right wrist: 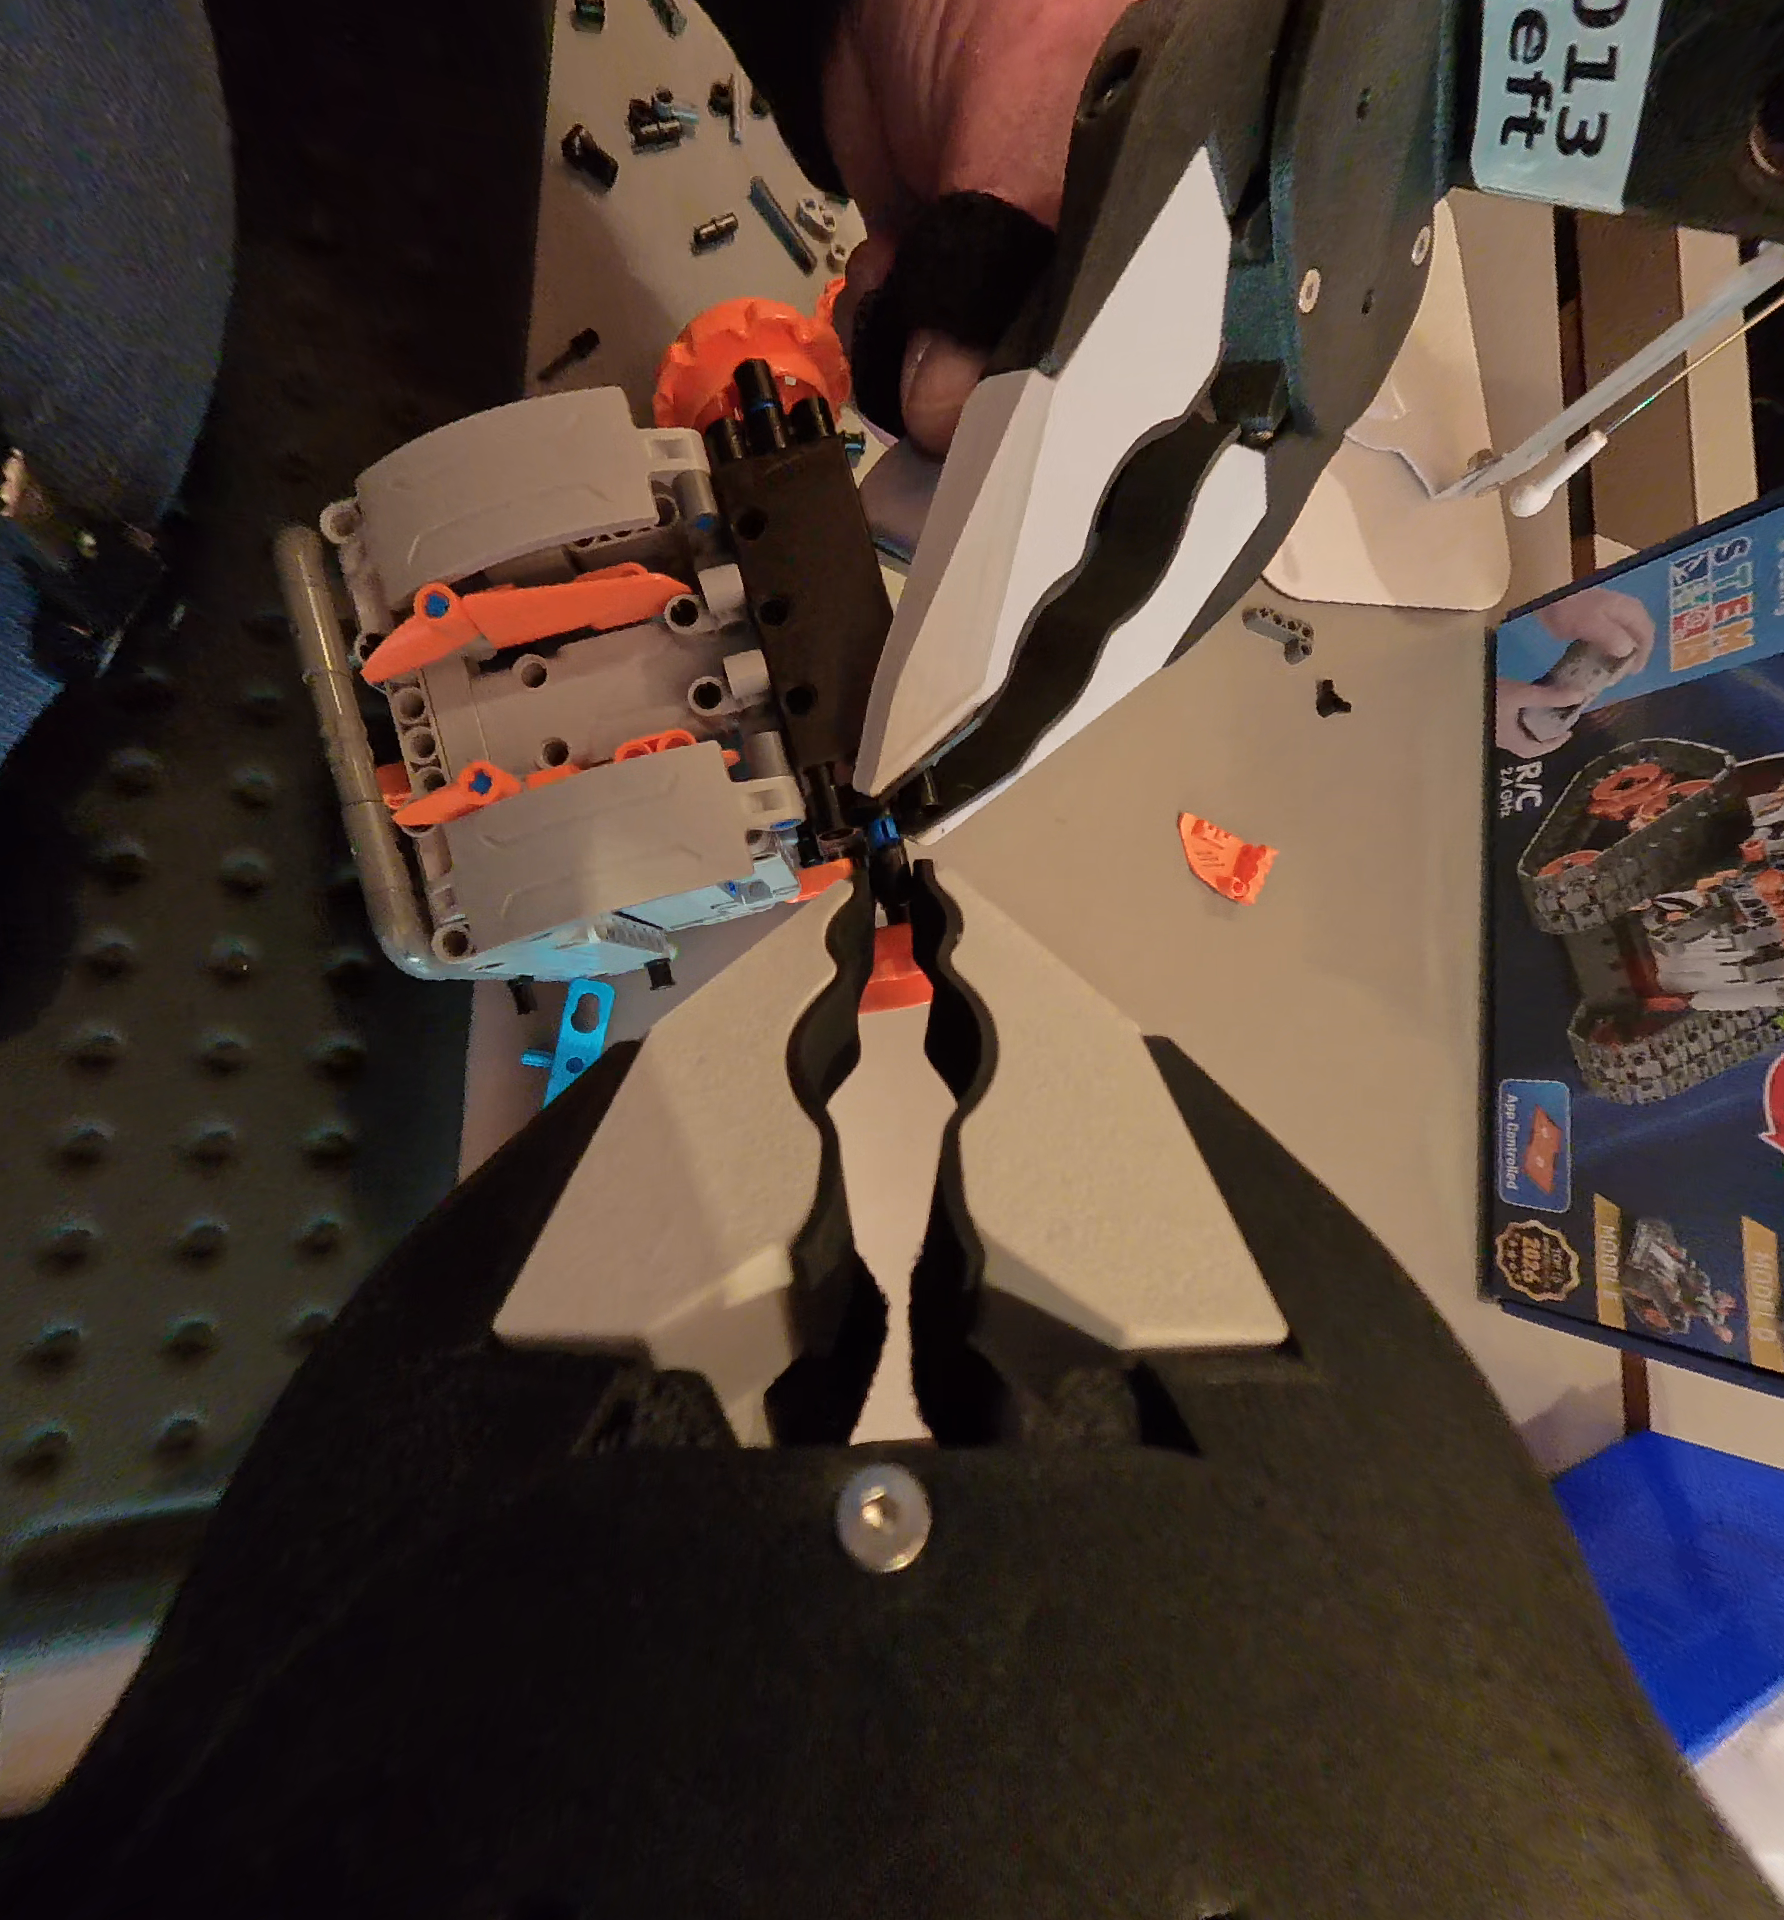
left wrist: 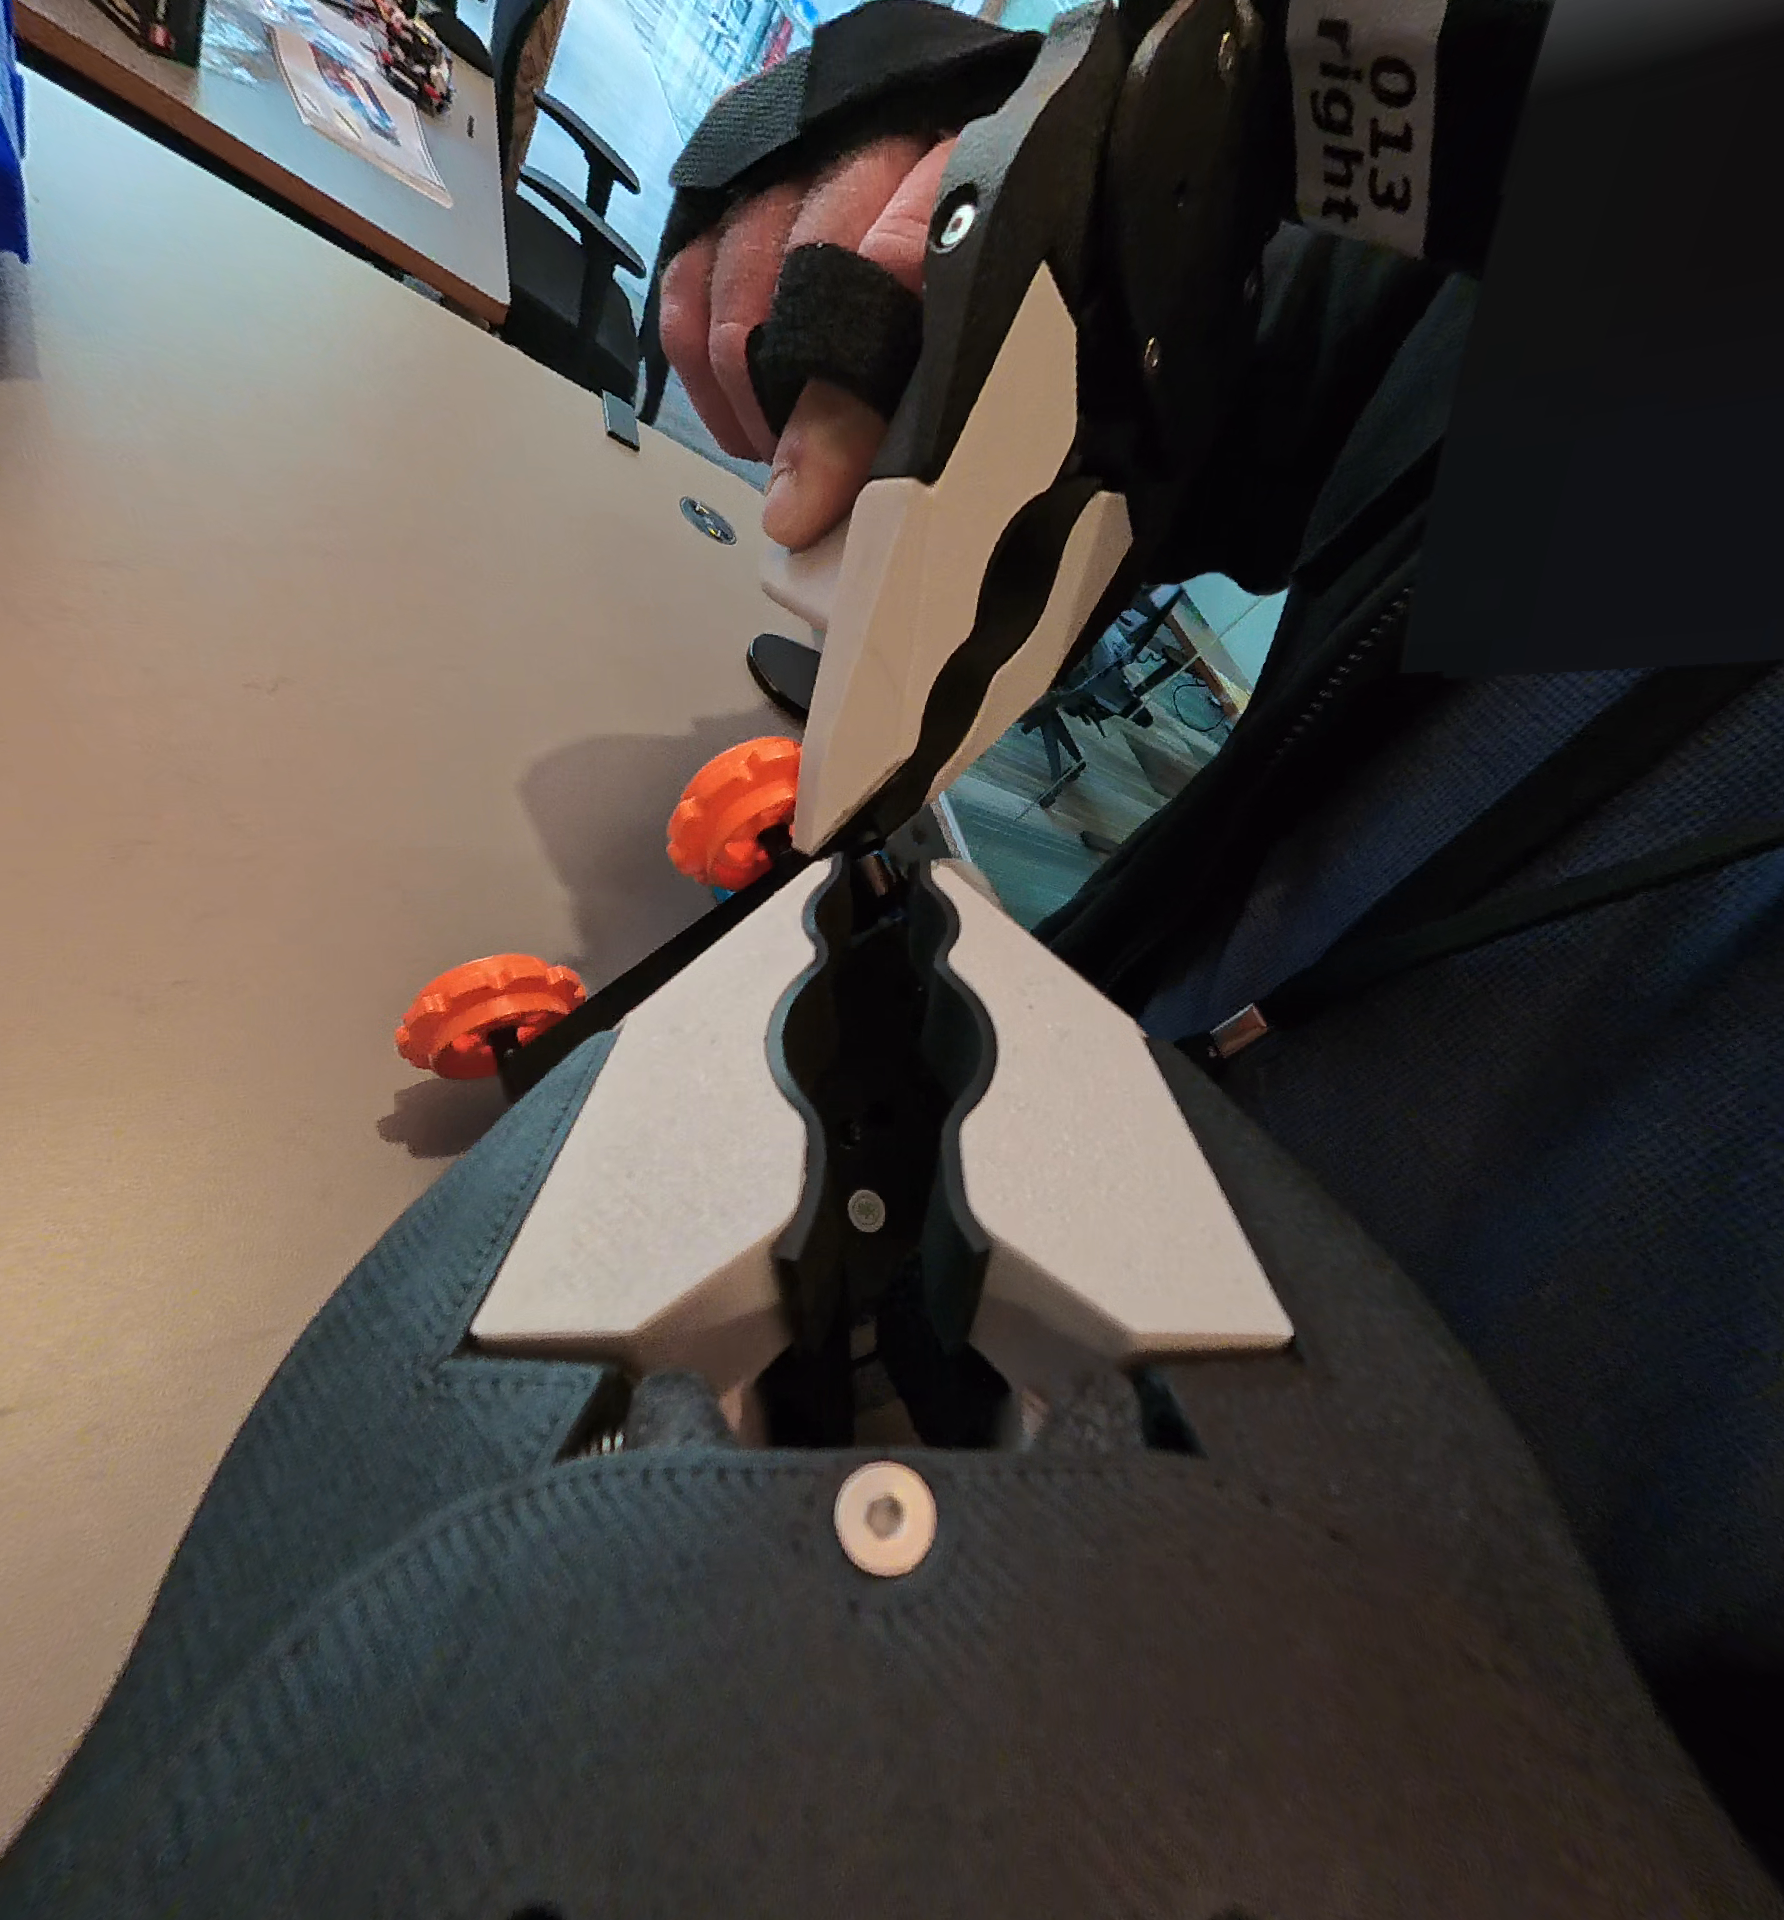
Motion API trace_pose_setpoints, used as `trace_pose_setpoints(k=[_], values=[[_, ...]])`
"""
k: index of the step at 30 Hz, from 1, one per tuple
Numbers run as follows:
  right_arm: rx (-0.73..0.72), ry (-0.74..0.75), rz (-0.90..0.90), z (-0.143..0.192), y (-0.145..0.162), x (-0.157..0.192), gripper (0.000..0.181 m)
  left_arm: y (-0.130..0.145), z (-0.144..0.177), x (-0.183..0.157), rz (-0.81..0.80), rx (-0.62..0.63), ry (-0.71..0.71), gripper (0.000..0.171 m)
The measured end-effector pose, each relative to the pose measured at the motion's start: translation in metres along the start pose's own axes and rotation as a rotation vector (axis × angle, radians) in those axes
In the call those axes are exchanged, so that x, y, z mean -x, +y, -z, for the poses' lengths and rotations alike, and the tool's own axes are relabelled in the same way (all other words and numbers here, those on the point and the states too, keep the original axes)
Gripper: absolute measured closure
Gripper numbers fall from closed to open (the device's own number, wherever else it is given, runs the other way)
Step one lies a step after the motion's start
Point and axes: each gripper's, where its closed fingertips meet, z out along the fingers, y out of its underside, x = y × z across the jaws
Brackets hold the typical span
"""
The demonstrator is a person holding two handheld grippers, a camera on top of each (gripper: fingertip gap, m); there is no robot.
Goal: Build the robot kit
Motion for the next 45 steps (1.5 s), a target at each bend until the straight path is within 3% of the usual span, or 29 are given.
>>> trace_pose_setpoints(k=[7, 9, 12, 15, 18, 24, 33, 40, 45], values=[[0.021, 0.022, 0.016, 0.001, -0.007, 0.000, 0.175, 0.000, 0.002, -0.002, -0.005, -0.019, -0.013, 0.161], [-0.070, 0.014, -0.045, 0.015, -0.020, -0.003, 0.165, 0.000, 0.006, 0.000, -0.023, -0.009, -0.053, 0.161], [-0.115, -0.037, -0.224, 0.020, -0.008, -0.014, 0.144, 0.001, 0.008, -0.005, -0.029, -0.013, -0.049, 0.161], [-0.167, -0.195, -0.332, 0.007, -0.004, -0.003, 0.133, 0.000, 0.006, -0.008, -0.050, -0.004, -0.052, 0.161], [-0.227, -0.304, -0.392, -0.001, -0.006, 0.003, 0.141, 0.001, 0.007, -0.013, -0.064, 0.004, -0.024, 0.161], [-0.310, -0.359, -0.436, -0.001, -0.009, 0.003, 0.143, 0.002, 0.008, -0.014, -0.053, -0.015, 0.023, 0.161], [-0.360, -0.257, -0.482, 0.001, -0.001, -0.003, 0.145, -0.001, 0.006, -0.006, -0.001, -0.084, 0.052, 0.162], [-0.406, -0.221, -0.617, 0.001, 0.004, -0.005, 0.148, -0.002, 0.005, -0.002, 0.002, -0.101, 0.053, 0.162], [-0.323, -0.098, -0.497, 0.003, -0.001, -0.004, 0.148, -0.001, 0.008, -0.006, -0.002, -0.110, 0.075, 0.163]])
